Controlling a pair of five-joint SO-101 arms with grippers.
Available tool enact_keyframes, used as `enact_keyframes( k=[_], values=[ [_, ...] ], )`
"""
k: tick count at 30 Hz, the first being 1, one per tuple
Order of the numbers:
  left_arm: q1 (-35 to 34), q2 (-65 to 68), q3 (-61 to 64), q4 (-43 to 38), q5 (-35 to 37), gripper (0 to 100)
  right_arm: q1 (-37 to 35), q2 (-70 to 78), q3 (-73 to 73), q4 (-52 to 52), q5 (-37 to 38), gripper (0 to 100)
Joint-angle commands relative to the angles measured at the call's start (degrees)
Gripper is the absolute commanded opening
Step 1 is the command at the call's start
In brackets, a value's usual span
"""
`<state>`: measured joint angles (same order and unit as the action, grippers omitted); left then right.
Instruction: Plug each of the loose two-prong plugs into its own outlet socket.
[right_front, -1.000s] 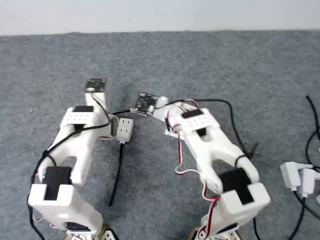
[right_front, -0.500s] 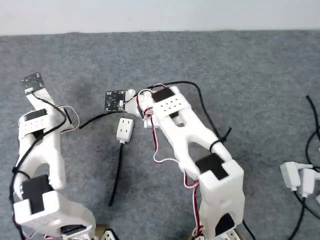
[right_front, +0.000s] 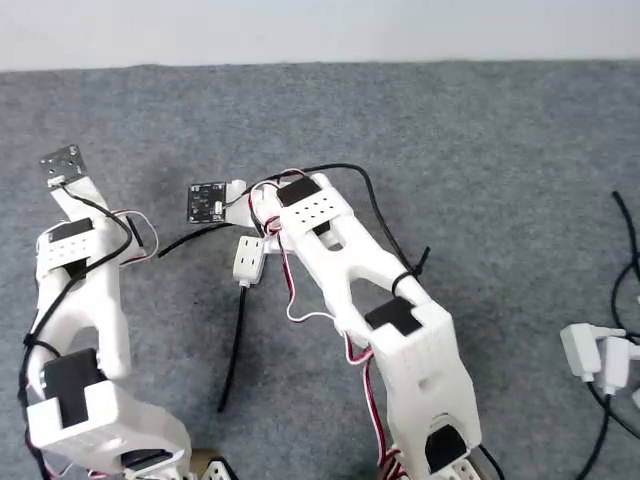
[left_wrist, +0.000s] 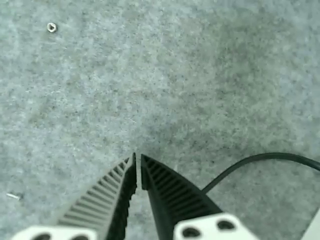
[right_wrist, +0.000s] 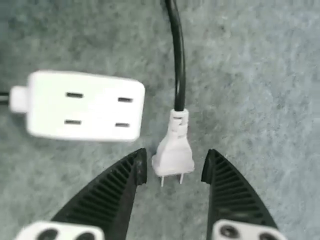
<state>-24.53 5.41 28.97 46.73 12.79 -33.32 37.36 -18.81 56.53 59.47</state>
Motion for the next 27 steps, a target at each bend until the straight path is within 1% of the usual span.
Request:
enact_keyframes(
  k=[1, 6, 13, 17, 19, 22, 23, 25, 27],
  values=[
    [-0.09, -2.73, -0.48, -1.05, 0.44, 1, 0.40, 1.01, -8.26, 1.36, -0.62, 19.4],
    [0.00, -2.73, -0.40, -1.14, 0.44, 1, 0.31, 5.85, -16.00, 1.27, -4.66, 19.4],
    [0.09, -2.64, -0.40, -1.14, 0.35, 1, 0.48, 14.46, -23.12, 2.24, -4.92, 19.3],
    [0.09, -2.64, -0.40, -1.14, 0.26, 1, 0.40, 15.96, -27.16, 5.93, -4.92, 19.2],
    [0.09, -2.64, -0.40, -1.14, -0.70, 1, 0.40, 16.40, -28.40, 6.55, -4.92, 15.8],
    [0.09, -2.64, -0.40, -1.14, -1.14, 1, 0.48, 17.27, -29.80, 6.29, -4.84, 2.0],
    [0.09, -2.64, -0.40, -1.14, -1.14, 1, 0.57, 17.71, -30.24, 6.29, -4.75, 0.1],
    [0.09, -2.55, -0.40, -1.14, -1.23, 1, 1.01, 18.07, -30.95, 7.25, -4.84, 2.2],
    [0.09, -2.55, -0.40, -1.23, -1.32, 1, 1.45, 17.71, -31.47, 9.63, -4.92, 0.8]
  ],
)
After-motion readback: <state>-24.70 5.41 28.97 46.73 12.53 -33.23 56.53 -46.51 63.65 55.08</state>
